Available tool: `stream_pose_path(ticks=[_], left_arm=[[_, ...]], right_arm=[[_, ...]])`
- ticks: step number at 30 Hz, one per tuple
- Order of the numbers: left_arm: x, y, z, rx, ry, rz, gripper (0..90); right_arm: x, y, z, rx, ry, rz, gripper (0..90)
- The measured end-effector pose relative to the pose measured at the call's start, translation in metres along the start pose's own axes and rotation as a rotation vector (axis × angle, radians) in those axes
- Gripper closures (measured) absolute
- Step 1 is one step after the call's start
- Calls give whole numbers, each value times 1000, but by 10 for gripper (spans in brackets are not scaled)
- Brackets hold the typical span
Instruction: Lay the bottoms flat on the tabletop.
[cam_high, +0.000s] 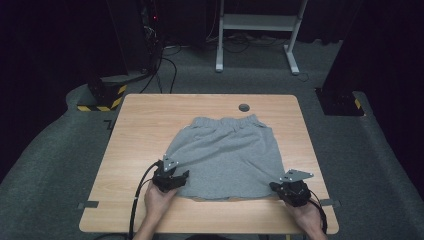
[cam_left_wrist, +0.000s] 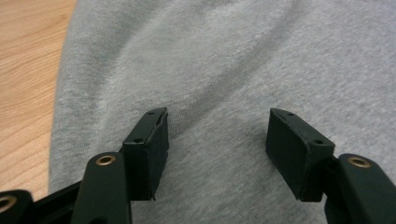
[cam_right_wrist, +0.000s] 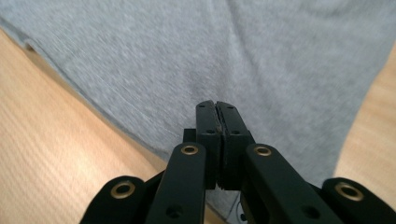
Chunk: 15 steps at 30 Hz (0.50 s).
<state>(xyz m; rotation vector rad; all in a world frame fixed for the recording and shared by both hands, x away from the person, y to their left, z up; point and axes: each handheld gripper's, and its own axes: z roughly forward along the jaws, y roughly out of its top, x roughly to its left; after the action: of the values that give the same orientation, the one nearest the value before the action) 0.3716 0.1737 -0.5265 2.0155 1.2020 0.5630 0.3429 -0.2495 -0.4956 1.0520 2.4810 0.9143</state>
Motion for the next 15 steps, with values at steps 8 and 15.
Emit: stream_pose_path(ticks=[8, 15], left_arm=[[0, 0, 0, 0, 0, -3, 390], [0, 0, 0, 0, 0, -3, 389]], right_arm=[[-10, 10, 1, -41, -26, 43, 745], [-30, 24, 25, -9, -90, 131, 706]])
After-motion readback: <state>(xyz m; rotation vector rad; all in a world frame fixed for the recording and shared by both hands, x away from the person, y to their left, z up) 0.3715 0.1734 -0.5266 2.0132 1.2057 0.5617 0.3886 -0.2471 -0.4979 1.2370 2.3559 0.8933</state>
